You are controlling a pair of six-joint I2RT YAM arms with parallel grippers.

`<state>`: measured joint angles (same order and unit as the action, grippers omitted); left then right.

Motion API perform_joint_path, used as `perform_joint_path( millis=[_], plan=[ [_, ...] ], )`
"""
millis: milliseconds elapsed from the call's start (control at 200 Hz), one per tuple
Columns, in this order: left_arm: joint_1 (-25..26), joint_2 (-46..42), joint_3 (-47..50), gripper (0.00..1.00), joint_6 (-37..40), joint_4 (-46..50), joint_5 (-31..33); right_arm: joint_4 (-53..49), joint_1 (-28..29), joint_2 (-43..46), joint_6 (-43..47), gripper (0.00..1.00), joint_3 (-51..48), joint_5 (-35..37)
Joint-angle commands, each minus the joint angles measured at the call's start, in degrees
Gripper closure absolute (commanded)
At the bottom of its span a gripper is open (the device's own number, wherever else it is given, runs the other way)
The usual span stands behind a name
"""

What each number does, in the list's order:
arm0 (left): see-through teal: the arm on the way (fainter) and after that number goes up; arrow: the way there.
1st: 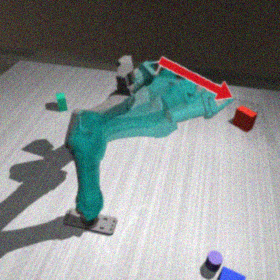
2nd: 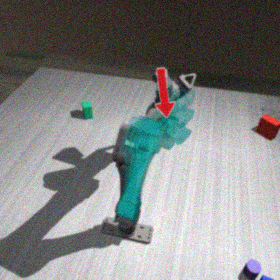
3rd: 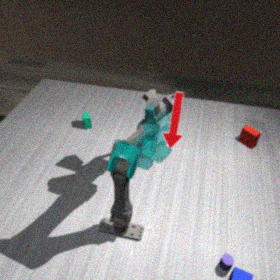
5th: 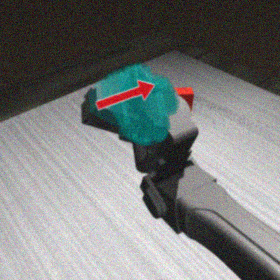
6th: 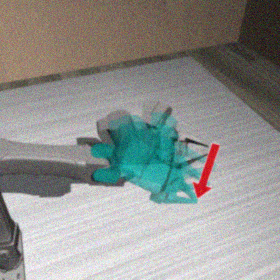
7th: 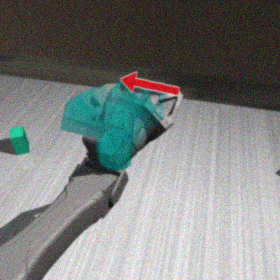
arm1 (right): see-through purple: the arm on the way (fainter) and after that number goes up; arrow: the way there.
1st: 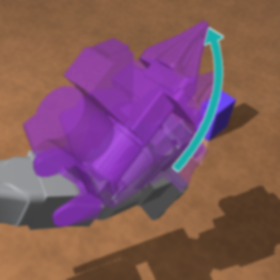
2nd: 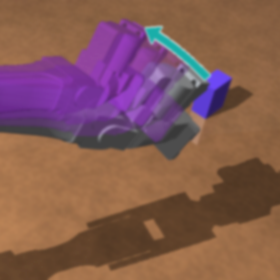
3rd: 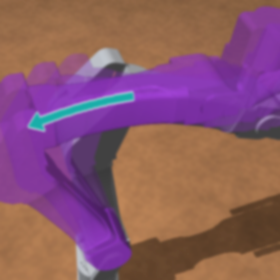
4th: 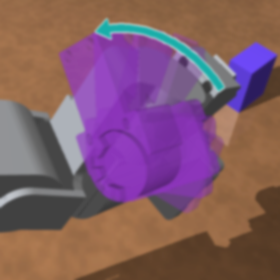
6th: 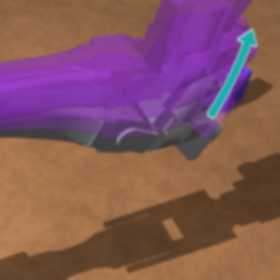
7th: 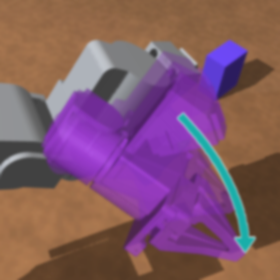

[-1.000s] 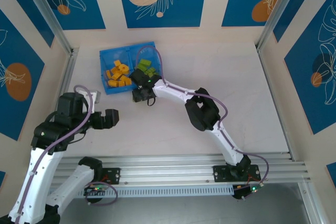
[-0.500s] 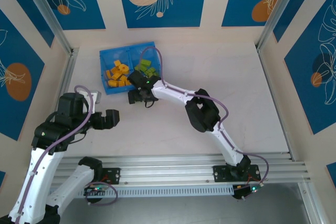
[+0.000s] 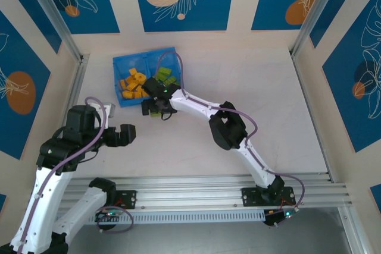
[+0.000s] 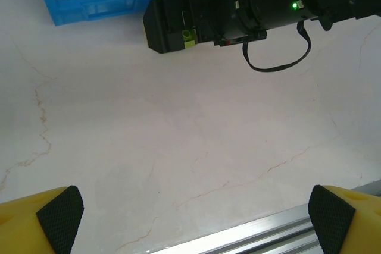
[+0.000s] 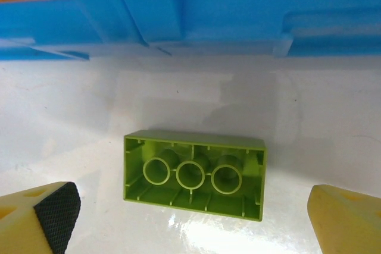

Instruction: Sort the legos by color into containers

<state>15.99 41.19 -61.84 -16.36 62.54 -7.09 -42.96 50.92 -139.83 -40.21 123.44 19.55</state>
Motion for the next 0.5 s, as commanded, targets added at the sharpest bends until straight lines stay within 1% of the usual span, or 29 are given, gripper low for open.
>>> perform_joint_path(
  millis=[0,135,235,335,440,495],
  plan=[
    [-0.2,-0.6,0.7,0.0,-0.2,-1.0,-1.3,-2.3,0.6,-2.7,0.8,0.05,1.7,2.0],
    [-0.2,-0.6,1.2,0.0,-0.4,-1.2,-1.8,-4.7,0.8,-5.9,2.6,0.2,5.2,5.2],
    [-0.2,-1.0,1.3,0.0,-0.5,-1.4,-2.1,-5.1,0.7,-6.3,4.2,0.3,5.7,5.4],
    [-0.2,-2.1,1.9,0.0,0.0,-2.4,-4.0,-5.6,0.7,-6.1,5.0,0.4,5.9,5.3],
    [-0.2,-2.8,2.5,0.0,0.3,-3.2,-5.2,-6.3,0.4,-4.9,5.4,0.47,5.8,3.8],
    [-0.1,-2.8,2.5,0.0,0.3,-3.1,-5.2,-6.5,0.2,-3.3,5.5,0.48,5.4,2.9]
  ],
)
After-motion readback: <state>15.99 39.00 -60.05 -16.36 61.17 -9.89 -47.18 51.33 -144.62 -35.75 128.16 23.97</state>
